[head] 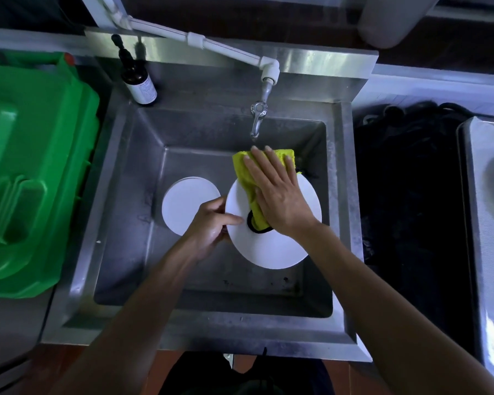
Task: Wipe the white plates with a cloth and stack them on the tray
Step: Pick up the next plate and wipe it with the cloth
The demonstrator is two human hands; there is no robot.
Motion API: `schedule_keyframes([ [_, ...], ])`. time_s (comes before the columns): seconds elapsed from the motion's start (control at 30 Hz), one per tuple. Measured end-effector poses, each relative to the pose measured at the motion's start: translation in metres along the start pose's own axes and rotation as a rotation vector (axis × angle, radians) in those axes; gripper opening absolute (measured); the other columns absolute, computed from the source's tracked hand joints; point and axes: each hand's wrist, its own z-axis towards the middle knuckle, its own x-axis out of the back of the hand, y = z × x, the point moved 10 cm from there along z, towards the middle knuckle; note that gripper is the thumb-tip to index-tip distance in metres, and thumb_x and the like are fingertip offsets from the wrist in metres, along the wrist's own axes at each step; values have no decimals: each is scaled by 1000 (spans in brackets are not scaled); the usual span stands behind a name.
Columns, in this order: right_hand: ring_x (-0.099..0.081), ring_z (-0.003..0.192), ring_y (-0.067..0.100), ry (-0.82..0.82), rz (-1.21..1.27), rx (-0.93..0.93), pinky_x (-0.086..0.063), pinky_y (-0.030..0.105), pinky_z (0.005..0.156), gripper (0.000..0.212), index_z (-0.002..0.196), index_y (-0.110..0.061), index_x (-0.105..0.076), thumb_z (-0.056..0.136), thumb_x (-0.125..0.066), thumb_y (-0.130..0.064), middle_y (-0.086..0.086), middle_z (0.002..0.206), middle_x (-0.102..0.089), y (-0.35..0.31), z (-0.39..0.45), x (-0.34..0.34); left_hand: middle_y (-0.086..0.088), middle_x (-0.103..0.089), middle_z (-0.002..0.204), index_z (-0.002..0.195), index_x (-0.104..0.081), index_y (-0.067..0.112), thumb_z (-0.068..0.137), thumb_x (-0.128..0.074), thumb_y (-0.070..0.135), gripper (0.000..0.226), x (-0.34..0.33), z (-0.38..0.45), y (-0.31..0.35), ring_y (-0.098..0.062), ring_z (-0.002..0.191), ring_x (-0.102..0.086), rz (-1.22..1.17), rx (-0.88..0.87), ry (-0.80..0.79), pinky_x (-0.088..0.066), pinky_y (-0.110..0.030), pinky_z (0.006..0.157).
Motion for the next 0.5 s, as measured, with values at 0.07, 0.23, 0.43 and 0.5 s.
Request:
schedule_keyframes([
  [0.07, -8, 155, 32, -18, 33, 52, -10, 61, 121, 59, 158, -12, -25, 101, -39, -19, 8, 166, -18, -12, -4, -5, -15, -75, 109, 112, -73, 16, 73, -68, 5, 41, 1, 2, 0, -32, 97, -73, 3, 4, -12, -56, -39, 70],
  [0.23, -4, 155, 30, -54, 143, 130, -12, 62, 120, 56, 157, -12, -26, 103, -39, -14, 8, 167, -16, -32, -24, -13, -15, -71, 92, 101, -72, 8, 71, -65, 0, 32, 6, 3, -3, -29, 88, -71, -18, -2, 0, -55, -36, 68],
  [0.43, -7, 155, 29, -7, 157, 180, -15, 61, 120, 57, 156, -11, -29, 103, -48, -8, 7, 166, -19, -38, -39, -8, -17, -71, 100, 107, -72, 8, 72, -62, -1, 38, 3, 3, 4, -31, 98, -71, -82, -37, -47, -58, -39, 77],
  [0.5, -9, 155, 30, -3, 150, 191, -16, 62, 120, 56, 156, -11, -31, 103, -49, -7, 7, 166, -21, -38, -41, -8, -18, -70, 103, 108, -73, 11, 70, -62, -1, 42, 3, 3, 4, -33, 100, -70, -109, -31, -44, -56, -42, 82],
])
